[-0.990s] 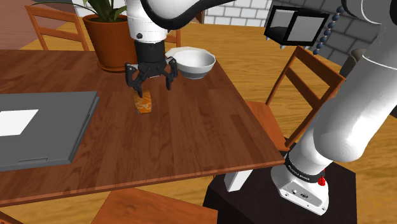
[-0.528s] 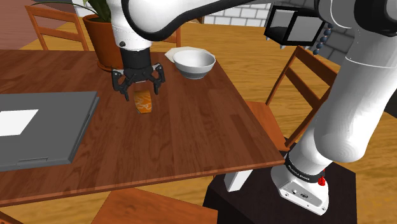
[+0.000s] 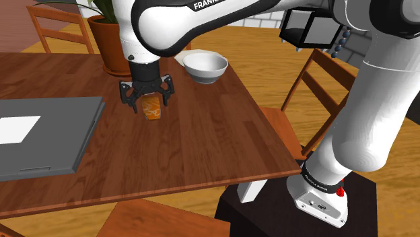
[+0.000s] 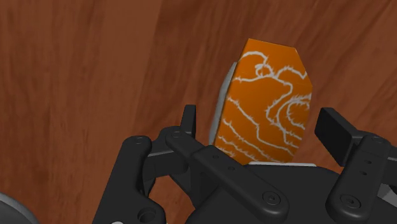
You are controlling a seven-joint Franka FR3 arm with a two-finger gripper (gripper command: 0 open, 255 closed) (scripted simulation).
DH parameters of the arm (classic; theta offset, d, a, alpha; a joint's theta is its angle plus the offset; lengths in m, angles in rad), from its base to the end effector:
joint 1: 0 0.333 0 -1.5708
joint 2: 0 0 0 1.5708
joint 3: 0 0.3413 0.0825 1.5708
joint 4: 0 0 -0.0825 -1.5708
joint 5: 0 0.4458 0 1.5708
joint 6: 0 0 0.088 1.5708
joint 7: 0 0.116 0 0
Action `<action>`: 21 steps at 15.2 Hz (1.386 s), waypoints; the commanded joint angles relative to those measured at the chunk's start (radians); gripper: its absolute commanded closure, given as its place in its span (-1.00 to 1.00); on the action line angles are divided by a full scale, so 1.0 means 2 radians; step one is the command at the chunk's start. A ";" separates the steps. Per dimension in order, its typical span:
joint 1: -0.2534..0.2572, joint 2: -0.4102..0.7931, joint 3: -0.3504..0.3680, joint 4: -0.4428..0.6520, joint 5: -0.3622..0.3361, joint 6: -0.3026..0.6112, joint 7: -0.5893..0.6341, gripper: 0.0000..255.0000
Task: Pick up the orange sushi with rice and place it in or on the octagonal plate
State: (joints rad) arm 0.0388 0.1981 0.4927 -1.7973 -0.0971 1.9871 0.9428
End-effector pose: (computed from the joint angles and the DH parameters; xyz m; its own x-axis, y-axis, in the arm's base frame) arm 0.5915 0.3217 0.4409 0.9280 -0.3725 0.0067 -0.3723 -0.9280 -0.0157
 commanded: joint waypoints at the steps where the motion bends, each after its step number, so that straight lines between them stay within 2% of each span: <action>1: 0.000 0.000 0.000 0.000 0.000 0.000 0.000 -1.00; 3: 0.000 0.000 0.000 0.000 0.000 0.000 0.000 -1.00; 4: 0.000 0.000 0.000 0.000 0.000 0.000 0.000 1.00; 13: 0.000 0.000 0.000 0.000 0.000 0.000 0.000 1.00; 21: -0.001 -0.011 0.002 0.041 0.007 -0.050 -0.004 1.00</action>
State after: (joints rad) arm 0.0370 0.1790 0.4955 -1.7272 -0.0851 1.9008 0.9338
